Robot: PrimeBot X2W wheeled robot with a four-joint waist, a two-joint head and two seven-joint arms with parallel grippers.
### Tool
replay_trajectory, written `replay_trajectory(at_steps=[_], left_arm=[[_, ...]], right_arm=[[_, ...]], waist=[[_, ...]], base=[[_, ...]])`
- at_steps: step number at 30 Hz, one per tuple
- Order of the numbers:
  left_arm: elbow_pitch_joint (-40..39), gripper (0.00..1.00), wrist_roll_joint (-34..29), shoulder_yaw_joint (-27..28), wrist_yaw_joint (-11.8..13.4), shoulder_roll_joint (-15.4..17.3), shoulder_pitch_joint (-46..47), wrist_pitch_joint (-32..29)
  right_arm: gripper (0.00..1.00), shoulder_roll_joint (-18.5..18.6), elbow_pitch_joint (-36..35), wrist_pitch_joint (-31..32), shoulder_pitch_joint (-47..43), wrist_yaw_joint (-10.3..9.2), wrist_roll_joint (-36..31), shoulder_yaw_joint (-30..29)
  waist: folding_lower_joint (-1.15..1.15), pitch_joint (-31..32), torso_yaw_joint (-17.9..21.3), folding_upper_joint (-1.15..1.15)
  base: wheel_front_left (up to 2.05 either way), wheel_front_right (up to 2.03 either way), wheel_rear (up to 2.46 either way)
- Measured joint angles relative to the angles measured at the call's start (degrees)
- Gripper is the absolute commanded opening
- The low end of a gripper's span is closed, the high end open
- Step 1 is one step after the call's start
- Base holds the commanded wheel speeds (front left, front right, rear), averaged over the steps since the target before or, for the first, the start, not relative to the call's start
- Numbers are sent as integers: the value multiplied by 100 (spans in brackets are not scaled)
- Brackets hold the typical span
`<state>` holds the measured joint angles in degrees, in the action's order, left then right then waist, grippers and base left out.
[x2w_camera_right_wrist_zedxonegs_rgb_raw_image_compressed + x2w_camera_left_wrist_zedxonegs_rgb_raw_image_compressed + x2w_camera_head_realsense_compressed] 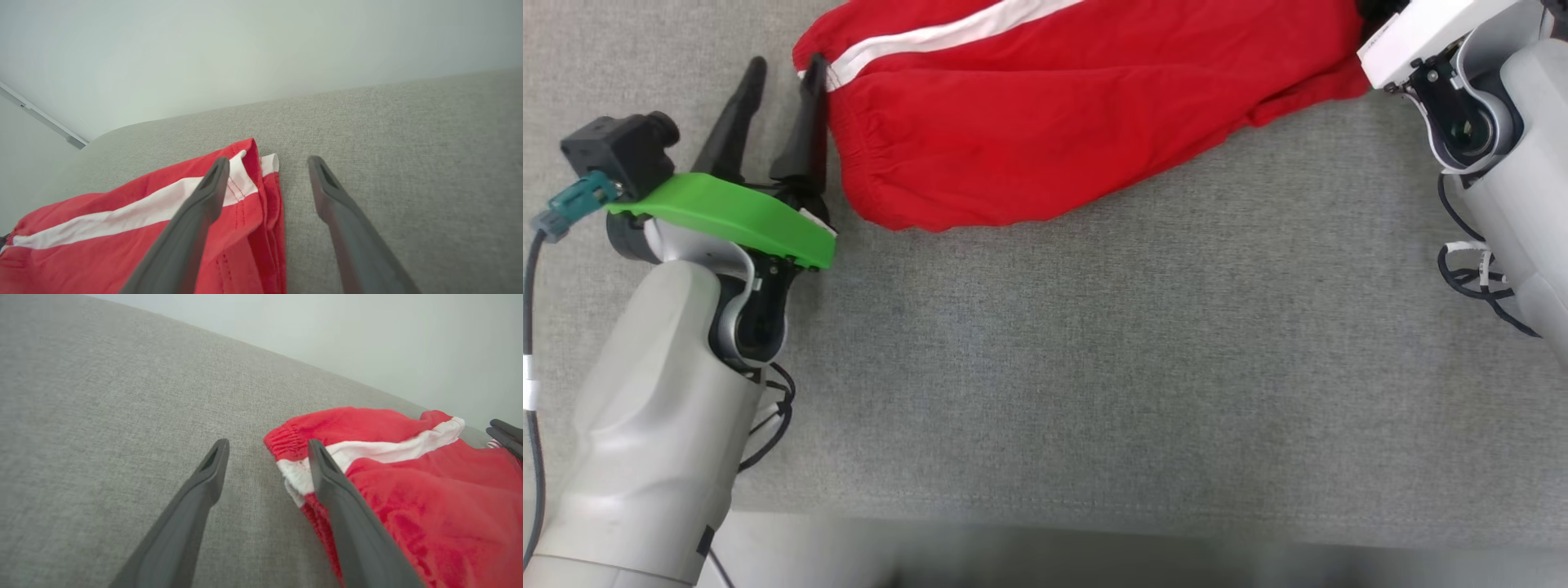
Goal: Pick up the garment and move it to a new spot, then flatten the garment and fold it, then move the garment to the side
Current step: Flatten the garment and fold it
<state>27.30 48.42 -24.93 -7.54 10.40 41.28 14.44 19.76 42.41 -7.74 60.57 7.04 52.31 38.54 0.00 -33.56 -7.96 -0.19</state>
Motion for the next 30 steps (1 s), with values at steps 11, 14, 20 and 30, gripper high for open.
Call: replay_trajectory(at_steps=[11,14,20,30], left_arm=[[0,100,-336,209,0,148,-383,0],[-20,100,-355,215,0,148,-516,0],[-274,100,-386,215,0,109,-865,0],[-631,100,-436,203,0,-8,-1086,0]], right_arm=[[100,-290,149,-526,-552,1,160,68],[100,-358,202,-543,-683,1,277,29],[100,-593,441,-592,-1198,1,665,-194],[100,-814,680,-593,-1312,1,1141,-485]], waist=[[0,503,176,0],[0,618,211,0],[0,998,324,0],[0,1169,268,0]], base=[[0,0,0],[0,0,0],[0,0,0],[0,0,0]])
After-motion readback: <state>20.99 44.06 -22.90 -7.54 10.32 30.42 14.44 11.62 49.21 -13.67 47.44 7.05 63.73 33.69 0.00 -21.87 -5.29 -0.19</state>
